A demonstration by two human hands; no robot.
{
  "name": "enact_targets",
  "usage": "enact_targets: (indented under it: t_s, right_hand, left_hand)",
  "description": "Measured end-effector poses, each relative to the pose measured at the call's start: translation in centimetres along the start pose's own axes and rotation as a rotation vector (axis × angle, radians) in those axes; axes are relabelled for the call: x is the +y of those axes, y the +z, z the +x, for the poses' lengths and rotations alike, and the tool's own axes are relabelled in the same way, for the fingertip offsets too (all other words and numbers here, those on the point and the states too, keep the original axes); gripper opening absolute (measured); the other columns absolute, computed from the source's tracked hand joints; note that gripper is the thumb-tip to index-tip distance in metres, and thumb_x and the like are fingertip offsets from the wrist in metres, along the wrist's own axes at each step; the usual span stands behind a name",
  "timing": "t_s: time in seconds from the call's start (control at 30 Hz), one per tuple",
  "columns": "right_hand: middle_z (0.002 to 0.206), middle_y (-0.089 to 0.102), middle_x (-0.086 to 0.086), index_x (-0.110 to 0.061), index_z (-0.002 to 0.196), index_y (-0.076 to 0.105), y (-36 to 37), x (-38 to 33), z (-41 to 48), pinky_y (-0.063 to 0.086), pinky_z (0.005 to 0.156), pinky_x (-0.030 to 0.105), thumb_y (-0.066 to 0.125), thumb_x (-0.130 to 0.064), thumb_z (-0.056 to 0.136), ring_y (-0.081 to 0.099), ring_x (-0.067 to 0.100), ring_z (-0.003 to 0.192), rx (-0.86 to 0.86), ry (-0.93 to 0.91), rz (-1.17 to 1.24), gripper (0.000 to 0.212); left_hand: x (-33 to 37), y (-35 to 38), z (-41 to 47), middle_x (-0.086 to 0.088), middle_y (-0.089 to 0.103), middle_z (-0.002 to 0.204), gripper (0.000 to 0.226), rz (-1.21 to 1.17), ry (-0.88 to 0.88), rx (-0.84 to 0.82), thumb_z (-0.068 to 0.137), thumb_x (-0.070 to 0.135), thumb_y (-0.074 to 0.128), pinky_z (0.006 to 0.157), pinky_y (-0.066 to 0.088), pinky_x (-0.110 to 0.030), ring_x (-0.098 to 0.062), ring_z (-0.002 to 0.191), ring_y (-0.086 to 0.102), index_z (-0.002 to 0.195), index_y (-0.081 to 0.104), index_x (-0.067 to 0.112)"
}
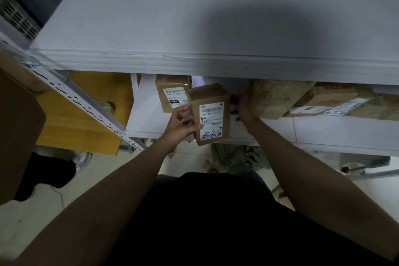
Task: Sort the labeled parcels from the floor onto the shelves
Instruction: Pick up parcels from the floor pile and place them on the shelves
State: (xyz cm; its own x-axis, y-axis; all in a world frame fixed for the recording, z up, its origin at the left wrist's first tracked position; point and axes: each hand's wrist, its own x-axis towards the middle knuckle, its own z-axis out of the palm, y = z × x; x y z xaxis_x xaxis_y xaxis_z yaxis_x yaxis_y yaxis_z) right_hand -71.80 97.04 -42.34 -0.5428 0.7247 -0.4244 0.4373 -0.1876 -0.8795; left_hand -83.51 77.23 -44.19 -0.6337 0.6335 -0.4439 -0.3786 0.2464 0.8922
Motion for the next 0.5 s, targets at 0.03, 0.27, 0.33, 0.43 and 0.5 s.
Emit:
enact_targets:
  t_s: [0.03, 0.27, 0.33, 0.43, 0.5]
  right_hand:
    - [0.130, 0.066, 0.013, -0.004, 0.140, 0.060, 0.1, 0.5, -0.6, 0.055, 0.074, 0.025, 0.023, -0.047, 0.113, 0.065, 0.027, 0.097, 0.026, -0.021, -0.007, 0.062]
    - [0.139, 0.066, 0.001, -0.023, 0.139, 0.063, -1.1, 2.7, -3.6, 0.050, 0.071, 0.033, 0.023, -0.044, 0.112, 0.067, 0.017, 0.104, 0.124, 0.009, 0.068, 0.052]
    - [0.142, 0.064, 0.001, -0.024, 0.142, 0.059, -1.3, 3.1, -4.1, 0.053, 0.084, 0.039, 0.026, -0.048, 0.111, 0.065, 0.019, 0.109, 0.101, 0.095, 0.126, 0.051]
    - [0.137, 0.064, 0.002, -0.029, 0.131, 0.058, -1.3, 3.6, -5.2, 0.050, 0.094, 0.040, 0.030, -0.050, 0.110, 0.062, 0.027, 0.117, 0.110, 0.231, 0.282, 0.041]
    - [0.120, 0.068, -0.001, -0.028, 0.115, 0.061, -0.9, 3.6, -6.1, 0.054, 0.083, 0.037, 0.034, -0.051, 0.110, 0.065, 0.026, 0.105, 0.173, 0.306, 0.406, 0.036]
  left_hand:
    - [0.0, 0.4, 0.1, 0.006, 0.063, 0.135, 0.076, 0.017, 0.016, -0.021, 0.075, -0.002, 0.087, 0.094, 0.060, -0.052, -0.023, 0.127, 0.061, 0.132, 0.045, 0.025]
    - [-1.1, 2.5, 1.8, -0.013, 0.056, 0.136, 0.074, 0.160, 0.014, -0.151, 0.090, -0.004, 0.071, 0.078, 0.062, -0.032, -0.027, 0.115, 0.063, 0.147, 0.039, 0.031]
    - [-1.1, 3.1, 1.9, -0.011, 0.054, 0.136, 0.074, 0.158, -0.035, -0.199, 0.097, -0.001, 0.063, 0.077, 0.062, -0.032, -0.026, 0.115, 0.062, 0.153, 0.034, 0.037]
    - [-0.7, 3.6, 1.7, -0.008, 0.051, 0.141, 0.078, 0.153, -0.112, -0.251, 0.100, 0.002, 0.060, 0.090, 0.055, -0.042, -0.027, 0.119, 0.058, 0.160, 0.024, 0.035]
    - [-0.3, 3.7, 1.4, -0.008, 0.053, 0.141, 0.081, 0.138, -0.183, -0.258, 0.100, 0.004, 0.062, 0.091, 0.052, -0.044, -0.024, 0.112, 0.060, 0.161, 0.019, 0.035]
